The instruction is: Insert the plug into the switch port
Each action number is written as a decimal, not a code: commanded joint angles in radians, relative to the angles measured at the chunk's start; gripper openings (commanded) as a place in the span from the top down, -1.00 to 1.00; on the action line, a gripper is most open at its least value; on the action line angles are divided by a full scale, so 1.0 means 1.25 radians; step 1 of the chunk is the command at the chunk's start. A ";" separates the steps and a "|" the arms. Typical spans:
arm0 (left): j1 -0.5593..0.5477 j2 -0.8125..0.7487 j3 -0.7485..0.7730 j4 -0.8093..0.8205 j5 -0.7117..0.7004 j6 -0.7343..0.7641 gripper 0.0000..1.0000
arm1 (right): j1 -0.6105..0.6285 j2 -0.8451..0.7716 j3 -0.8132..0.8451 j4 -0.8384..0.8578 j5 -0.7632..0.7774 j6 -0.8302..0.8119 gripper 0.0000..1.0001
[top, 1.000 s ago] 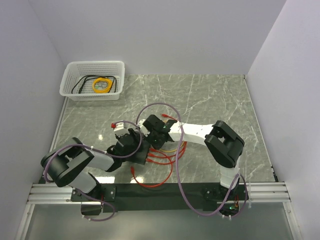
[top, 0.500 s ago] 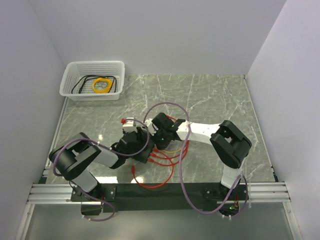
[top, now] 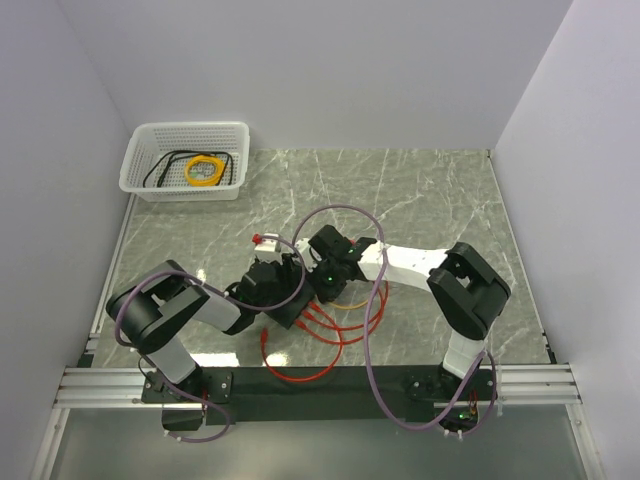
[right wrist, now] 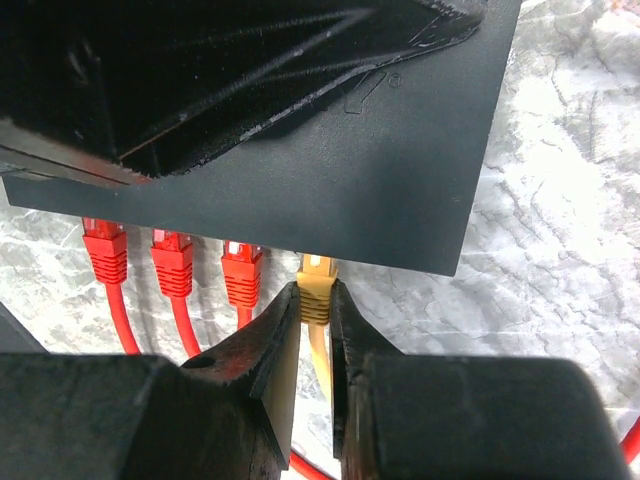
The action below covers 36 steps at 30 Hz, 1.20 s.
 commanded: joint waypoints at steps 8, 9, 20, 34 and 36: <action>-0.126 -0.024 0.027 -0.264 0.347 -0.114 -0.18 | 0.037 -0.032 0.041 0.583 -0.029 0.062 0.99; -0.124 -0.032 0.031 -0.277 0.338 -0.115 -0.24 | 0.037 -0.036 0.035 0.576 -0.019 0.064 0.86; -0.054 -0.185 0.049 -0.442 0.231 -0.108 -0.62 | 0.046 -0.212 -0.091 0.505 0.097 0.106 -0.16; 0.057 -0.531 0.104 -0.681 0.012 -0.065 -0.80 | 0.065 -0.555 -0.240 0.386 0.150 0.240 -0.22; 0.066 -0.597 0.106 -0.722 -0.019 -0.056 -0.84 | 0.066 -0.616 -0.264 0.371 0.142 0.256 -0.23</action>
